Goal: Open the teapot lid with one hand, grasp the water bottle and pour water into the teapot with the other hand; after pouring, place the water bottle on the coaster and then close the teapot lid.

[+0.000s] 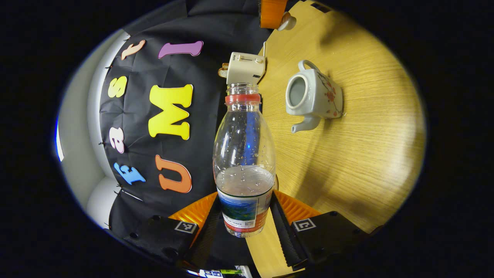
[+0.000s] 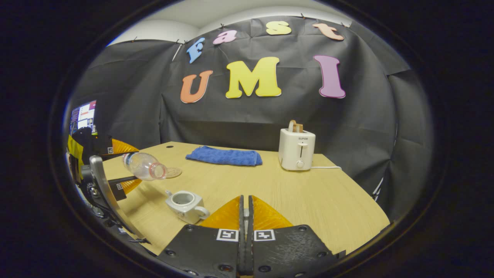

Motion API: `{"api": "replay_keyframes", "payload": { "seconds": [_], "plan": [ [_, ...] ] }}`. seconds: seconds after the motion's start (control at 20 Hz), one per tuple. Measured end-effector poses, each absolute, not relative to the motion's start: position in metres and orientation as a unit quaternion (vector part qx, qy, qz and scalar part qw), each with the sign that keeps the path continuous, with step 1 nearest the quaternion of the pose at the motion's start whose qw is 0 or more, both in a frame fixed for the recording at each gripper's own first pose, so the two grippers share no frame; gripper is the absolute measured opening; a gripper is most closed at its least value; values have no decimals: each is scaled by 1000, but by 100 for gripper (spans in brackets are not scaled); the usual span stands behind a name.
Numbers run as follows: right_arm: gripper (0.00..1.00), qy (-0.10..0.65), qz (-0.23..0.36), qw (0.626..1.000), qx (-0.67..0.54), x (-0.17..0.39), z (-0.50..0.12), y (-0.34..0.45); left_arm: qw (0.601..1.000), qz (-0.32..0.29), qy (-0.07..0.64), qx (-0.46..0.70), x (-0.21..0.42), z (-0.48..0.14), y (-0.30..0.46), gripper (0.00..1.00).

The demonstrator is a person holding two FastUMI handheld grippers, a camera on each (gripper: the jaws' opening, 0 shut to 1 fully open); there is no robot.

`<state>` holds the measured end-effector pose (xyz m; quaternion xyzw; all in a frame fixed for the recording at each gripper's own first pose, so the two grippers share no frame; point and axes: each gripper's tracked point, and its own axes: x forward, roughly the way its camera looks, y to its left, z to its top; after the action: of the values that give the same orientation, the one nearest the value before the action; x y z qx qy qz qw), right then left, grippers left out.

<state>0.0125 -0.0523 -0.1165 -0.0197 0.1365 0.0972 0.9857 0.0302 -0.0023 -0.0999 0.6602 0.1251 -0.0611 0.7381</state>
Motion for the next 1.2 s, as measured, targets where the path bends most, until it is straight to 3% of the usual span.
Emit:
{"api": "replay_keyframes", "payload": {
  "seconds": [0.65,1.2],
  "plan": [
    [0,140,97,985,-16,12,-124,-59,651,-75,153,739,43,-105,-2,75],
    [0,143,96,985,-6,12,-128,-65,593,-72,132,791,52,-93,-14,75]
  ]
}}
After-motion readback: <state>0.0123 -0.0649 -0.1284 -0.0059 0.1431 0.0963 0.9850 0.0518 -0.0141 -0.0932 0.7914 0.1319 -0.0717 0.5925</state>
